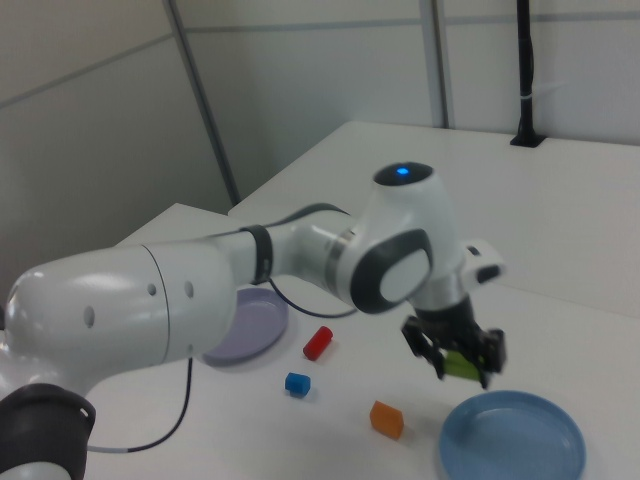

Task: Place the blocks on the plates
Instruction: 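Carry the green block over the light blue plate and release it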

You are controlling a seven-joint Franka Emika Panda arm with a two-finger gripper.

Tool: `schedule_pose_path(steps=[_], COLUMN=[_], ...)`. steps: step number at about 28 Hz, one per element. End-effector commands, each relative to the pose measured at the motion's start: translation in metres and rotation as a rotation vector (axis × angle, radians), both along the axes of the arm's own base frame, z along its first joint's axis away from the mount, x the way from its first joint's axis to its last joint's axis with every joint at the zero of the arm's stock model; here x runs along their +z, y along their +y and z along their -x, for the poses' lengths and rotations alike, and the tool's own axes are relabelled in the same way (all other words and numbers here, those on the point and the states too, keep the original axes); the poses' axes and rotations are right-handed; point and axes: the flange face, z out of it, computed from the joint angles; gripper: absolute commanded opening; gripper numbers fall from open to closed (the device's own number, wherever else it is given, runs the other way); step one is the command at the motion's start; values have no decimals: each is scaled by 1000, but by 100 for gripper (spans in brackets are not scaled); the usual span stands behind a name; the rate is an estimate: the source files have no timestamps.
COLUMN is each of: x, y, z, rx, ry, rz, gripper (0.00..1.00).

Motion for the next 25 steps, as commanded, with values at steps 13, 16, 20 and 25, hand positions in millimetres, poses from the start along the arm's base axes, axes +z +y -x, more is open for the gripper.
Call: schedule_pose_path(steps=[13, 16, 20, 25], x=[-58, -57, -56, -47], y=[-44, -43, -42, -35], z=[19, 19, 19, 20], rx=[3, 1, 4, 5], ry=[100, 103, 103, 114], rz=[-12, -13, -14, -26], gripper=[66, 81, 100, 100])
